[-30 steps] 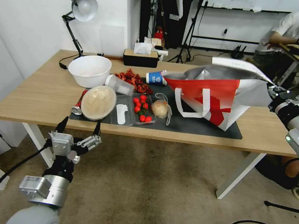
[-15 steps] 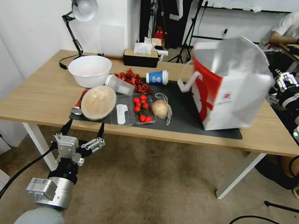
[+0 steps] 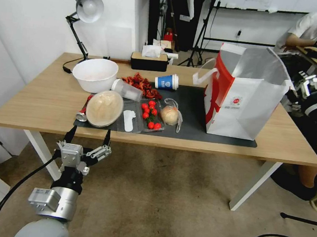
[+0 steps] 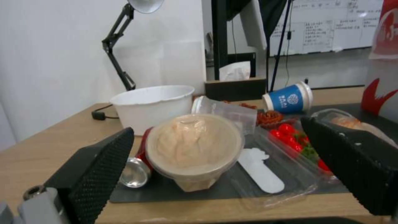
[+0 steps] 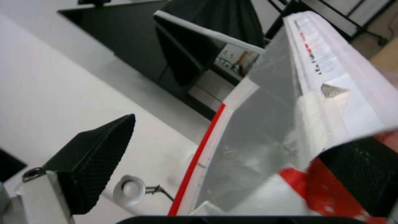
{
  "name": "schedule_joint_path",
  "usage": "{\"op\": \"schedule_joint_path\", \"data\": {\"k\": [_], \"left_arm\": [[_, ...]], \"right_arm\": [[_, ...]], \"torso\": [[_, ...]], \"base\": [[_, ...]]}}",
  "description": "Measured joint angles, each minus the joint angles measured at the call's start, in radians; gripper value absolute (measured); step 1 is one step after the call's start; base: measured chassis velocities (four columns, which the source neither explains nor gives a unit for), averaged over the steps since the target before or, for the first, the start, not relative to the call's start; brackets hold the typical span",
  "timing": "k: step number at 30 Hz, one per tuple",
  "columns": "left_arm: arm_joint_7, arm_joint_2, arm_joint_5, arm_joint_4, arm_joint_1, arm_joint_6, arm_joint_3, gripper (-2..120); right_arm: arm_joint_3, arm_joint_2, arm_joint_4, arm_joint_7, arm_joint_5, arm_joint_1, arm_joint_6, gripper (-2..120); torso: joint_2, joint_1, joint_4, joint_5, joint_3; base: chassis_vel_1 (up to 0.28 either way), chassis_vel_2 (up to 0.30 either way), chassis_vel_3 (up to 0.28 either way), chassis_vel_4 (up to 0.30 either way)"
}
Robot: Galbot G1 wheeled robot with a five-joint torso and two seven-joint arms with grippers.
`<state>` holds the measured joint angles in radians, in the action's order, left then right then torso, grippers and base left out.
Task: Pick up the food delivery bag from the floor and place it on the table.
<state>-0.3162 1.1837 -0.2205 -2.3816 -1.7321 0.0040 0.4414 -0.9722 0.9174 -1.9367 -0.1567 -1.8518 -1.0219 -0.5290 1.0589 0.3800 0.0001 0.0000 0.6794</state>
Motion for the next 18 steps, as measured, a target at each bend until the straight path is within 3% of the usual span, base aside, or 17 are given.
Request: {"op": "schedule_joint_path", "data": {"k": [3, 6, 13, 15, 16, 18], "left_arm": [[-0.004, -0.007, -0.002, 0.002, 0.009, 0.011, 0.0, 100], [-0.006, -0.013, -0.003, 0.005, 0.022, 0.018, -0.005, 100], [-0.008, -0.014, -0.005, 0.011, 0.03, 0.019, -0.018, 100], [-0.009, -0.014, -0.005, 0.012, 0.028, 0.014, -0.025, 100], [-0.009, -0.014, -0.005, 0.012, 0.028, 0.014, -0.025, 100], [-0.009, -0.018, -0.005, 0.001, 0.021, 0.01, -0.025, 100]], "right_arm": [[-0.028, -0.05, -0.021, 0.052, 0.058, -0.041, -0.017, 100], [-0.079, -0.115, -0.053, 0.125, 0.204, -0.142, -0.043, 100], [-0.109, -0.157, -0.096, 0.186, 0.414, -0.246, -0.066, 100], [-0.096, -0.168, -0.107, 0.187, 0.55, -0.25, -0.081, 100], [-0.096, -0.168, -0.107, 0.187, 0.55, -0.25, -0.081, 100], [-0.099, -0.174, -0.126, 0.231, 0.741, -0.262, -0.125, 100]], "torso": [[0.0, 0.0, 0.0, 0.0, 0.0], [0.0, 0.0, -0.0003, 0.0001, 0.0], [0.0, 0.0, -0.0003, 0.0001, 0.0], [0.0, 0.0, 0.0002, 0.0, 0.0], [0.0, 0.0, 0.0002, 0.0, 0.0], [0.0, 0.0, 0.0002, 0.0, 0.0]], "base": [[0.0, 0.0, 0.0, 0.0], [0.0, 0.0, 0.0, 0.0], [0.0, 0.0, 0.0, 0.0], [0.0, 0.0, 0.0, 0.0], [0.0, 0.0, 0.0, 0.0], [0.0, 0.0, 0.0, 0.0]]}}
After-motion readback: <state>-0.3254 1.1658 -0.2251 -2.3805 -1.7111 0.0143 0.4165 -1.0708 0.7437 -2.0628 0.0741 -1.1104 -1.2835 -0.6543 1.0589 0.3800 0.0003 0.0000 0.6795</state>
